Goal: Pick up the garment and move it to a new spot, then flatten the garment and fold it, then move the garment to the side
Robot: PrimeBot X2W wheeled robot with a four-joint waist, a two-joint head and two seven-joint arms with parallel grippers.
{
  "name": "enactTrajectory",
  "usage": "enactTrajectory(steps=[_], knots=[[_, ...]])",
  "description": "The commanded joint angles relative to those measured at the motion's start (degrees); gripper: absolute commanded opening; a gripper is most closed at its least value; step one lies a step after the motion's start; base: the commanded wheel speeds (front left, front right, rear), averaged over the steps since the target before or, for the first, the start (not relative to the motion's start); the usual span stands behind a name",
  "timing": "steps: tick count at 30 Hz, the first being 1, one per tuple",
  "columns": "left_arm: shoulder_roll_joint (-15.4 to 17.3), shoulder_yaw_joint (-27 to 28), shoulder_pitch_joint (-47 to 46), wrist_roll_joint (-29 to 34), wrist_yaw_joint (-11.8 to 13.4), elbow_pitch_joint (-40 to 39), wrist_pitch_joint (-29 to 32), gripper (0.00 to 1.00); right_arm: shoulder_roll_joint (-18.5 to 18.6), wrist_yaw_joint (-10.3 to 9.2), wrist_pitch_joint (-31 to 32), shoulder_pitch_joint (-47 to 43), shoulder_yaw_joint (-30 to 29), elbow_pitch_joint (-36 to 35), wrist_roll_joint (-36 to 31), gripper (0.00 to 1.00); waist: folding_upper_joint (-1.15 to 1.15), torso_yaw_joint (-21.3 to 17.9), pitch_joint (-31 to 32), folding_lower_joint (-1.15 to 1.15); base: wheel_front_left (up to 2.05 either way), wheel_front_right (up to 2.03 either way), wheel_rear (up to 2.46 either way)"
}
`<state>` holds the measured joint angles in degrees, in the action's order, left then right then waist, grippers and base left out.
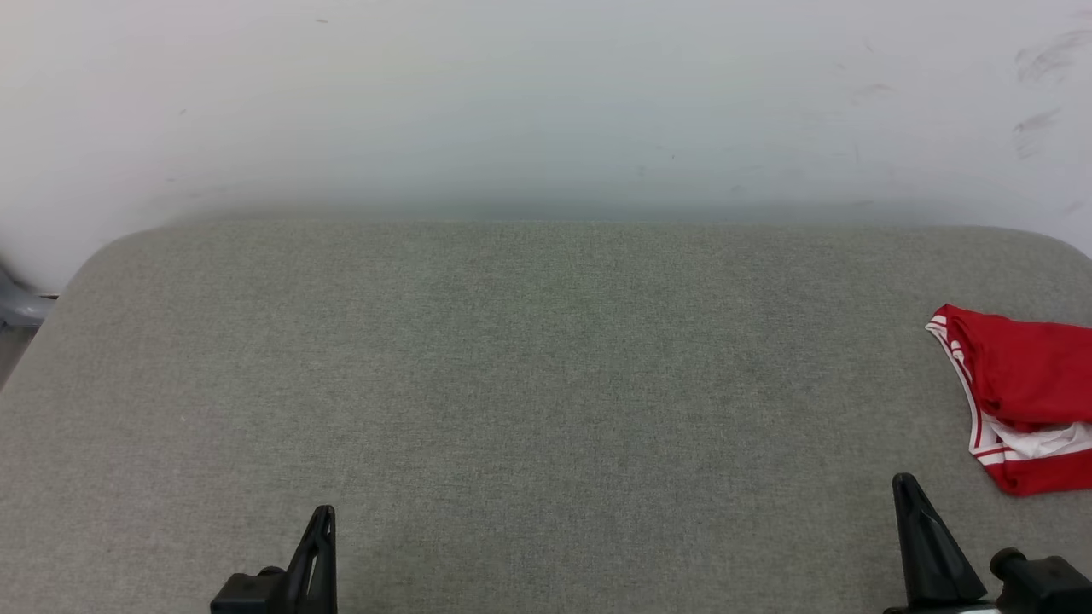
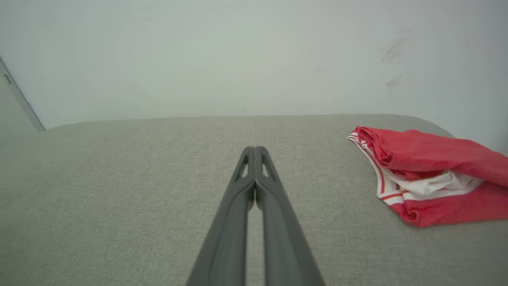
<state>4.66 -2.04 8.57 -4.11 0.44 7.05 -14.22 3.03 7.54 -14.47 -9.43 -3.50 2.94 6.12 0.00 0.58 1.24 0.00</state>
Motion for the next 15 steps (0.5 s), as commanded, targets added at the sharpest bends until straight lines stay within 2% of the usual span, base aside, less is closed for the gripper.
enactTrajectory(steps=[1, 15], knots=[[-0.03, 0.5, -1.13, -3.22, -0.37, -0.47, 0.64, 0.0, 0.19, 0.0, 0.48, 0.81, 0.1, -0.59, 3.54, 0.0, 0.0, -0.01, -0.03, 0.0, 0.0, 0.0, 0.0], [-0.36, 2.0, -3.73, -19.2, -1.81, 0.79, 4.37, 0.0, 1.02, -0.01, 3.49, 3.82, 0.58, 1.63, 20.06, 0.0, 0.0, -0.08, -0.19, 0.0, 0.0, 0.0, 0.0]])
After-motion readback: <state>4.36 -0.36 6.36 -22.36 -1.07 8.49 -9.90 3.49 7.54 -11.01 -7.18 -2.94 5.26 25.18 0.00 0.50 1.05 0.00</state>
